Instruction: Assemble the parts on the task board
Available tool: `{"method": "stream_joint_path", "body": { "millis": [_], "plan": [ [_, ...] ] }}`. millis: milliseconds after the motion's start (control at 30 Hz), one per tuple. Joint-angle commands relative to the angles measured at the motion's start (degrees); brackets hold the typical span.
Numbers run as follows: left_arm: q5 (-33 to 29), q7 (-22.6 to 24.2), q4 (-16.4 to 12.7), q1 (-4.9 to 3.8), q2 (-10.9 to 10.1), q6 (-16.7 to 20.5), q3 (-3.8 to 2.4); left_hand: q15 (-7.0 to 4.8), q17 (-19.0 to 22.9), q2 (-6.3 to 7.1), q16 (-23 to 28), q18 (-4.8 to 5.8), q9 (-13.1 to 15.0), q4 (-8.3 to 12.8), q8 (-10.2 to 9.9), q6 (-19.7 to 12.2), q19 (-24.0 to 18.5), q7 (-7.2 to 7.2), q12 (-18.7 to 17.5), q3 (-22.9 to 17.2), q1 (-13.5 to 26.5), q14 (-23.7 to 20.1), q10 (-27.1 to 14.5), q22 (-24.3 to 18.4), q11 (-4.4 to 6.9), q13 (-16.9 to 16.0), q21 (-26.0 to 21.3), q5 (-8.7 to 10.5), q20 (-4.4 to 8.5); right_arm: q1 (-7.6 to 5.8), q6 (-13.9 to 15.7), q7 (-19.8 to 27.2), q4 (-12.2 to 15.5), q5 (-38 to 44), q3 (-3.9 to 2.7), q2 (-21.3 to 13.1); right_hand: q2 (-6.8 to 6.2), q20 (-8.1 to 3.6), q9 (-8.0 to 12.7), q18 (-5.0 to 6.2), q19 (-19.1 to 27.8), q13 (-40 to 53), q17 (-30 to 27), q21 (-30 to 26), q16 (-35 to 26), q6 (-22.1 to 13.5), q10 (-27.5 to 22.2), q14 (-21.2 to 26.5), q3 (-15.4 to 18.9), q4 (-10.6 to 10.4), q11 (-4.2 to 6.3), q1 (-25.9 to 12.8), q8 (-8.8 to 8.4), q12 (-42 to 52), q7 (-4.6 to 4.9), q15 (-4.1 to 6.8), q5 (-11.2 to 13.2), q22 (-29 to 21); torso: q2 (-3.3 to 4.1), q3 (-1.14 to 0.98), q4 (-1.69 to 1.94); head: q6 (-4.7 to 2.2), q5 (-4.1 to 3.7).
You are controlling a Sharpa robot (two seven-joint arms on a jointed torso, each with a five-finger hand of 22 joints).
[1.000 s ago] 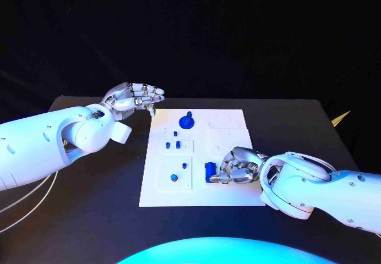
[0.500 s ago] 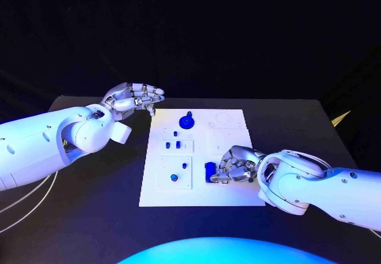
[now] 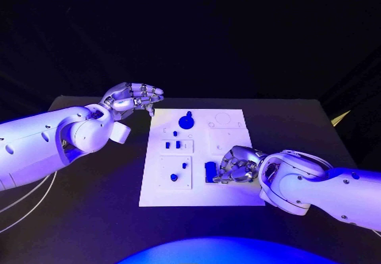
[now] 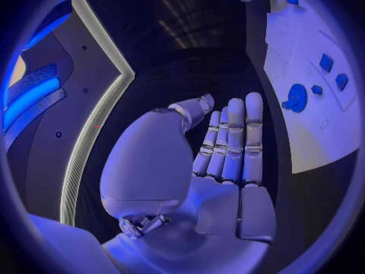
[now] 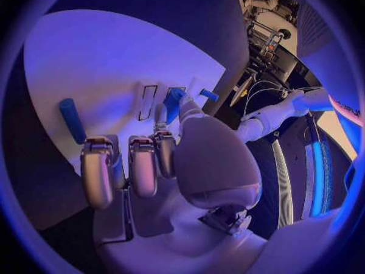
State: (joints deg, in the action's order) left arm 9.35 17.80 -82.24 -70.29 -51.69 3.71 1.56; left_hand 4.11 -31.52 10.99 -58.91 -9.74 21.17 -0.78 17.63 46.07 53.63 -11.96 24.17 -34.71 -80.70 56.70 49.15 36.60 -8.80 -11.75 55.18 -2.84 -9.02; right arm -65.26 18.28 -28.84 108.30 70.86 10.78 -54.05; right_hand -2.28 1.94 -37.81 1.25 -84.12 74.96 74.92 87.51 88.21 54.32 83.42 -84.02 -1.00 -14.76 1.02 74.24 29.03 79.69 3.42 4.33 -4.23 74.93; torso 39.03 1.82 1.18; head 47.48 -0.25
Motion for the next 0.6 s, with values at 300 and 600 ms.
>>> {"method": "stream_joint_path", "body": {
  "millis": [300, 600],
  "plan": [
    [-0.3, 0.4, -0.1, -0.02, 0.0, -0.7, -0.04, -0.02, 0.1, -0.22, 0.1, -0.9, -0.1, -0.1, 0.3, 0.2, -0.3, -0.25, 0.3, -0.3, 0.3, -0.3, 0.0, 0.1, 0.16, 0.1, 0.0, -0.17, -0.23, 0.03, -1.3, 1.2, 0.3, 0.4, -0.01, 0.0, -2.34, -0.29, 0.0, -0.73, -5.3, 7.2, 11.0, -0.2, -0.1, 0.6, 0.2, -5.1, 1.0, -1.7, -0.45, -1.5, -0.11, -0.1, 0.21, 0.01, 1.3, 14.4, 0.01, 0.01, 0.01, -0.02, 0.03],
    [-0.3, 0.5, -0.1, -0.02, 0.0, -0.7, -0.04, -0.02, 0.1, -0.22, 0.1, -0.9, -0.1, -0.1, 0.3, 0.2, -0.3, -0.25, 0.3, -0.3, 0.3, -0.3, 0.0, 0.1, 0.16, 0.1, 0.0, -0.17, -0.23, 0.03, -0.5, 1.3, 0.4, 0.8, -0.01, -0.6, -2.71, -0.29, -0.1, -0.75, -5.4, 7.2, 11.0, -0.1, -0.1, 0.6, 0.3, -5.1, 1.4, -1.9, -0.44, -2.1, 0.0, 0.0, 0.19, 0.02, 1.4, 14.4, 0.02, -0.03, -0.03, 0.0, 0.01]
  ]
}}
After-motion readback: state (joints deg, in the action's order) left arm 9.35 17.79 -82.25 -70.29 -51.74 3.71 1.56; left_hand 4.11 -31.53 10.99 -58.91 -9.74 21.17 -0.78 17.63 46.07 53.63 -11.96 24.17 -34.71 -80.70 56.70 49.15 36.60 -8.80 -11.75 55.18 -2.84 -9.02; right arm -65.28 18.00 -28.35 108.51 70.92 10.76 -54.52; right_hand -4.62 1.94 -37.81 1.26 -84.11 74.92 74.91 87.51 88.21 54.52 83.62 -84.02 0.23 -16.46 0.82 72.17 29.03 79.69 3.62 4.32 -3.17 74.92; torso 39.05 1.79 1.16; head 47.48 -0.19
